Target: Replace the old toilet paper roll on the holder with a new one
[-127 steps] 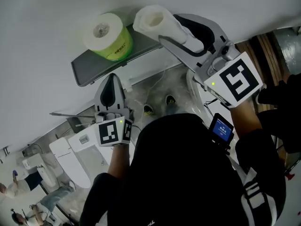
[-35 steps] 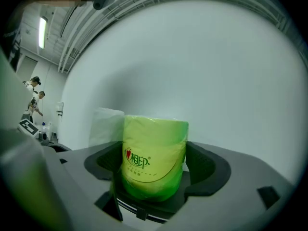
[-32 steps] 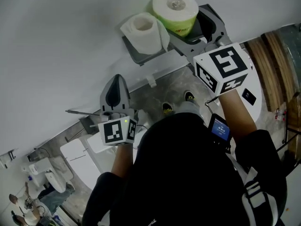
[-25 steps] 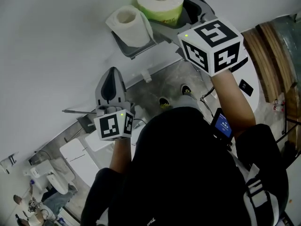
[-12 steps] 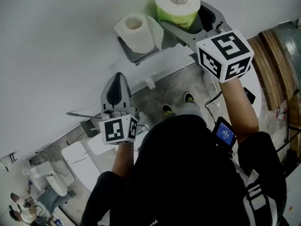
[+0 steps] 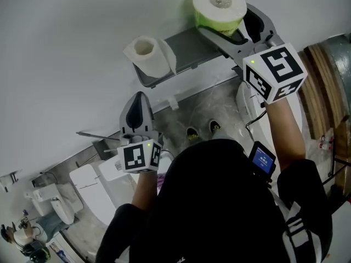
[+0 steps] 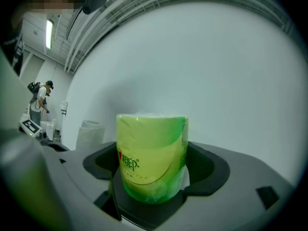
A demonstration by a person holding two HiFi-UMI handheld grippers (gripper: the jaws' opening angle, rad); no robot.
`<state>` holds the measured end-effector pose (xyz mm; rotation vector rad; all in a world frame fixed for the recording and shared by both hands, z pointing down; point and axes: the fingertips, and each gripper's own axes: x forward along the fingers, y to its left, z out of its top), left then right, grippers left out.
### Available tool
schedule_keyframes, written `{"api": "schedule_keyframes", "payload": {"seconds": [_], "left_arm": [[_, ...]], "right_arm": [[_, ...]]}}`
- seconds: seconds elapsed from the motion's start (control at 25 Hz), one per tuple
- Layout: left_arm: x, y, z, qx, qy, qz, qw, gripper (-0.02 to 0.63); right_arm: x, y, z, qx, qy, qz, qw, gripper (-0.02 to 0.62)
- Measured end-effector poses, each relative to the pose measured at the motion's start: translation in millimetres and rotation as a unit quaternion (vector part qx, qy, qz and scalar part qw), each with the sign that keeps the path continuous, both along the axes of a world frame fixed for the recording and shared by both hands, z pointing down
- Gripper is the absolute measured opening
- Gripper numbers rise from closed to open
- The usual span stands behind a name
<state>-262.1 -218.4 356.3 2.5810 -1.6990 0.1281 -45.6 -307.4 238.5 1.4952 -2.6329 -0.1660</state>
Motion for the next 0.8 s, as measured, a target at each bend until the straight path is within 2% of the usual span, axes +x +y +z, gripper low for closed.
{"api": "schedule_keyframes", "payload": {"seconds": [0.16, 0.28, 0.4, 0.56, 0.64, 0.8], "left_arm": [[14, -2, -3, -0.001, 0.001, -0.016, 0.9999, 0.023], [25, -1, -4, -0.003, 0.002, -0.03, 0.9996, 0.021], [31, -1, 0, -0.007, -0.002, -0.044, 0.999, 0.023], [41, 0, 5, -0.008, -0.008, -0.056, 0.9984, 0.022], [45, 0, 7, -0.007, -0.009, -0.063, 0.9979, 0.023], [57, 0, 11, -0.006, -0.012, -0.07, 0.9975, 0.023]], "right_arm": [[17, 0, -13, 0.015, -0.025, -0.021, 0.999, 0.413], [38, 3, -29, 0.053, -0.005, -0.014, 0.999, 0.413], [62, 1, -34, 0.083, 0.052, 0.005, 0.995, 0.413], [93, -3, -19, 0.085, 0.118, 0.023, 0.989, 0.413], [107, -4, -8, 0.091, 0.17, 0.035, 0.981, 0.413], [135, -2, 22, 0.092, 0.28, 0.059, 0.954, 0.413]]}}
